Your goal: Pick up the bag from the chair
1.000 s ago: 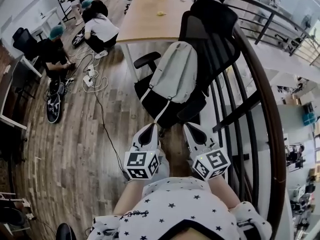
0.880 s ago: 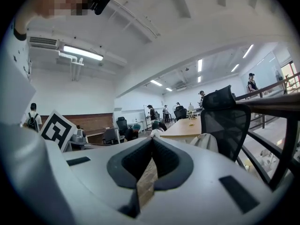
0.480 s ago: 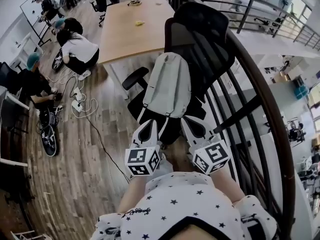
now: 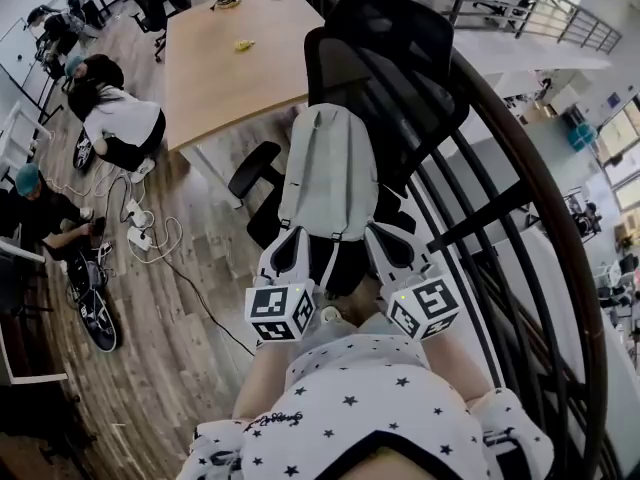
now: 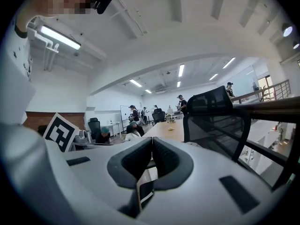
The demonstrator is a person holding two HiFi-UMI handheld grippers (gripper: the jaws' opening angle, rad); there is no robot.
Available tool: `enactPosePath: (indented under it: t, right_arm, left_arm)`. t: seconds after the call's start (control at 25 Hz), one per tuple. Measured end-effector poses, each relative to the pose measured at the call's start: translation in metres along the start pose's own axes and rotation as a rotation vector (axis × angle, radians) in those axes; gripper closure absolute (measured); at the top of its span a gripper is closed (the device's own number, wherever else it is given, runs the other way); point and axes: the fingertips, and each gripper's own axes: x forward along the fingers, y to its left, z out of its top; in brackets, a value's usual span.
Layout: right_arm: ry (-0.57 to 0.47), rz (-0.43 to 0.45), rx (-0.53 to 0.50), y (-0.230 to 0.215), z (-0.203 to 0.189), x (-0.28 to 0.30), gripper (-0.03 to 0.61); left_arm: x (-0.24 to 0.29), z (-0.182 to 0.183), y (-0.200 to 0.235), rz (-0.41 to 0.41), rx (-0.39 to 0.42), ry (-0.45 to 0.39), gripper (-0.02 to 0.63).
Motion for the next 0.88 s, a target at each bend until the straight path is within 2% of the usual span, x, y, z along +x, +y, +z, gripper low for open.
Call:
enactPosePath:
  t: [0.24,0.6,0.88]
  right_arm:
    - [0.043,-0.044,-0.005,-0.019,-0.008,0.023,0.583]
    - [0.074,-0.04,-0.015,-0.051,-0.02,0.086,0.582]
    - [0.111,-0.002,-0.048,-0.099,-0.029,0.162,0.581]
  left_arm:
    - [0.033,-0.007,0.021,-0.01,-0.021,0.039,0.6]
    - [0.088,-0.006,0.057,0.002,-0.059,0.038,0.6]
    - [0.16,-0.005,0.081,-0.009,-0.012,0.064,0.6]
